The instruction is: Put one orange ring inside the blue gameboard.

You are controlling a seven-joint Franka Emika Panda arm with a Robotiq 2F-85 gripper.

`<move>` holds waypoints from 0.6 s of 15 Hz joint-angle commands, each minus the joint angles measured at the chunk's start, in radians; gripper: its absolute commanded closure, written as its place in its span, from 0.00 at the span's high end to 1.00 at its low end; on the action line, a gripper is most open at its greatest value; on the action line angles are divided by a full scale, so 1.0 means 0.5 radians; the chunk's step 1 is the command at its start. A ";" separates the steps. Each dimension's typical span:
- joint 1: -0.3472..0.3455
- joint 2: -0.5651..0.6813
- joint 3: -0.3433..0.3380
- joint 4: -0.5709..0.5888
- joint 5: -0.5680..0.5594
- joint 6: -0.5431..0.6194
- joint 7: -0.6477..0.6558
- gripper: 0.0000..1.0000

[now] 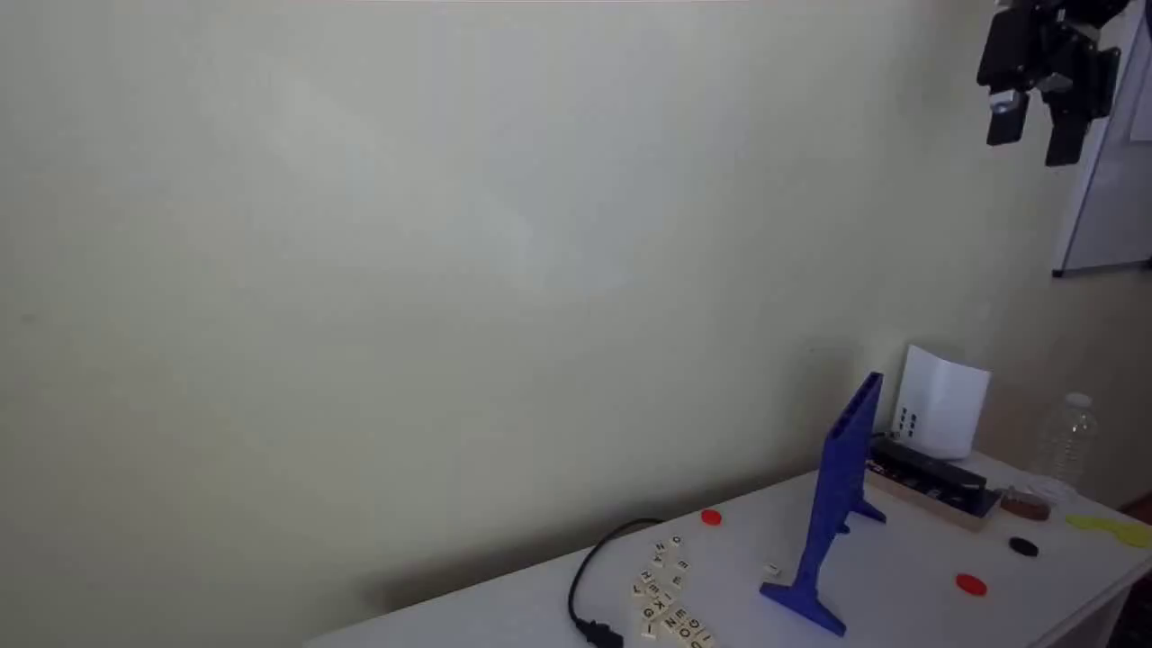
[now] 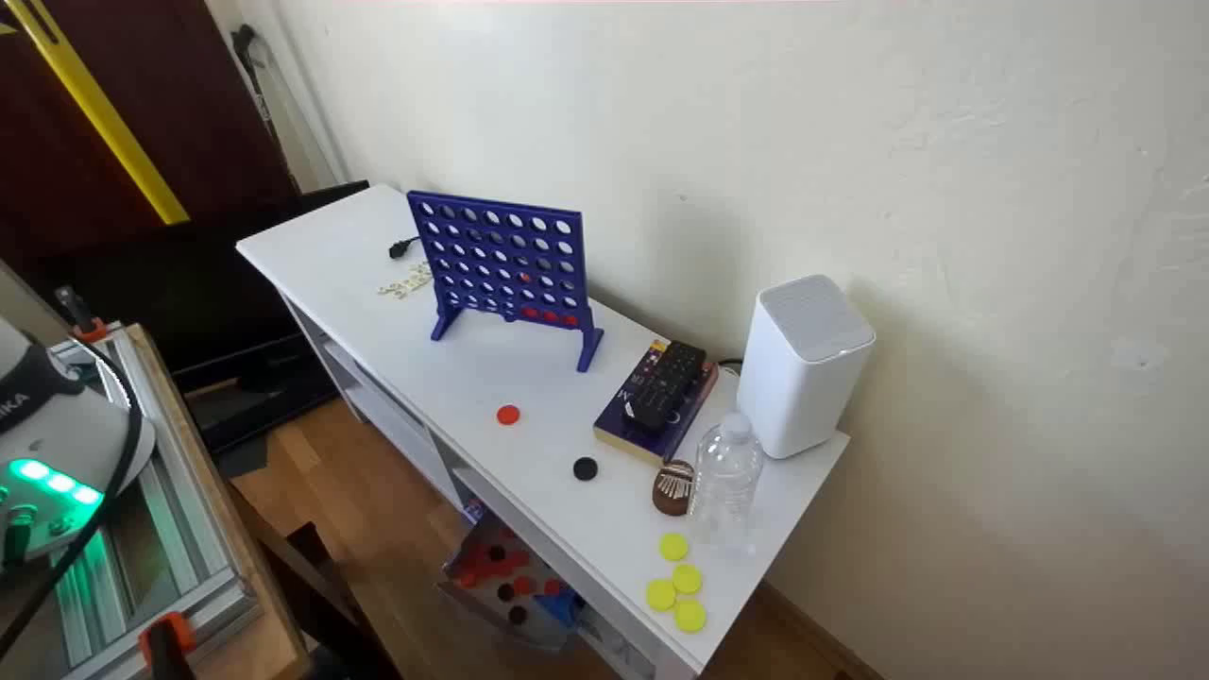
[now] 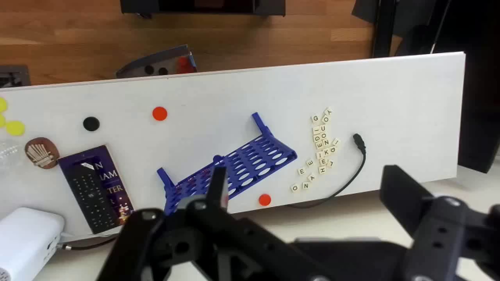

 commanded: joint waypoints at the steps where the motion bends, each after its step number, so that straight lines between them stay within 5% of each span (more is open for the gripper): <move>1: -0.032 0.003 0.025 0.004 0.009 -0.005 -0.010 1.00; 9: -0.070 0.106 -0.019 -0.064 0.023 0.071 -0.023 1.00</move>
